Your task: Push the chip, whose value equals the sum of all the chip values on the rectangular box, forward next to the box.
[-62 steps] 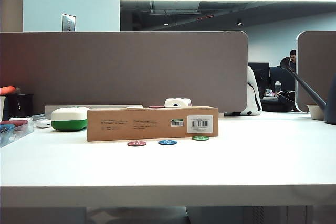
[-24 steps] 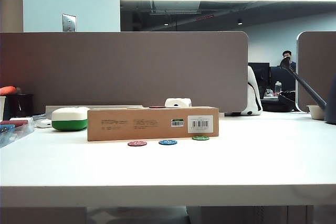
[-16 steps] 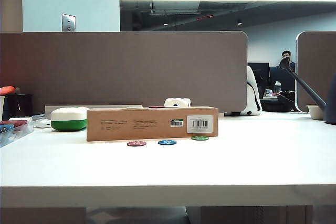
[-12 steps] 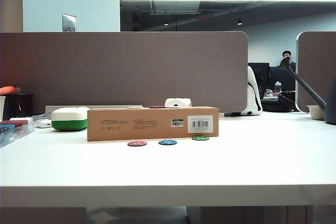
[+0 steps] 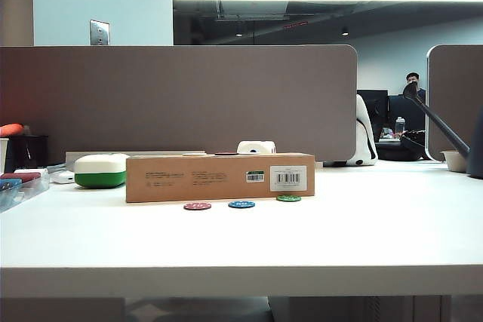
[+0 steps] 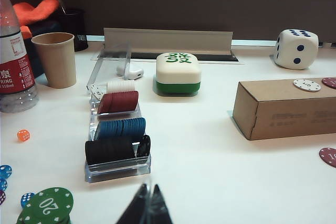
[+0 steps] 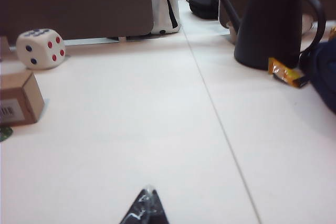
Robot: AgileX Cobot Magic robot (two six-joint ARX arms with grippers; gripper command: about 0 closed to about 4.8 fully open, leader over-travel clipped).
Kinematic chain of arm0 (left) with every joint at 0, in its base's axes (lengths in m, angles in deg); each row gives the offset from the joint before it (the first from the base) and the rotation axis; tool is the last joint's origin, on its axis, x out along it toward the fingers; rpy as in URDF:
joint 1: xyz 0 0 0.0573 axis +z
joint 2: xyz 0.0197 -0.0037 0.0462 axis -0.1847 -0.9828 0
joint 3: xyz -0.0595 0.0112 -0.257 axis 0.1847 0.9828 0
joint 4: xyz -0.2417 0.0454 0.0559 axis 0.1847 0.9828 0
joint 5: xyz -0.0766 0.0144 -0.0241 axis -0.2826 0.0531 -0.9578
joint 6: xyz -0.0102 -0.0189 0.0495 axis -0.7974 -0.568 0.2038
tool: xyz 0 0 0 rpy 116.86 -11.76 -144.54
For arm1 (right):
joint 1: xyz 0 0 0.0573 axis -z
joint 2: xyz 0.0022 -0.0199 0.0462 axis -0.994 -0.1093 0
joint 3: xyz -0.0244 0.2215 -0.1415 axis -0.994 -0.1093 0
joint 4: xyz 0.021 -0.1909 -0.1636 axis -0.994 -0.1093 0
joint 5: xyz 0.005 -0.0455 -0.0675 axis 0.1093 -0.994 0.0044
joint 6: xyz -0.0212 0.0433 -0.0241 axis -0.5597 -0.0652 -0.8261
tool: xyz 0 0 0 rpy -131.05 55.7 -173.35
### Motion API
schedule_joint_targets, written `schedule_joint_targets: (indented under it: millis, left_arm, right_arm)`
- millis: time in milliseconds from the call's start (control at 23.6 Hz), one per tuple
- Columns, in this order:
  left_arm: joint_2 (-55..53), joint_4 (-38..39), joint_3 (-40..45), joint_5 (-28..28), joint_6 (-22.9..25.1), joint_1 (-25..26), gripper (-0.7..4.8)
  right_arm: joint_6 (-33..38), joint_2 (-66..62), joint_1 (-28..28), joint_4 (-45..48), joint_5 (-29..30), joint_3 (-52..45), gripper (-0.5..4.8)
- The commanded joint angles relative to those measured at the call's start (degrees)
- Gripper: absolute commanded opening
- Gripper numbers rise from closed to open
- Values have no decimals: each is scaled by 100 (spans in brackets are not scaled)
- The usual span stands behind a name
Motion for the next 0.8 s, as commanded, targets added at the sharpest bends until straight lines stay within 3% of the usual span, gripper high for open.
schedule_joint_targets:
  millis: [42, 296, 508, 804]
  left_arm:
    - [-4, -68, -26, -4, -17, 0, -5]
    - [-4, -68, -26, -7, -17, 0, -5]
    - [-4, -68, -26, -7, -17, 0, -5]
    - [-4, -68, -26, -7, -17, 0, -5]
  right_arm:
    - [-341, 2, -57, 103, -219, -26, -6]
    - [35, 2, -79, 133, -243, -26, -6]
    - [11, 2, -426, 195, -267, -26, -6]
    - [13, 2, -479, 192, -264, -26, -6]
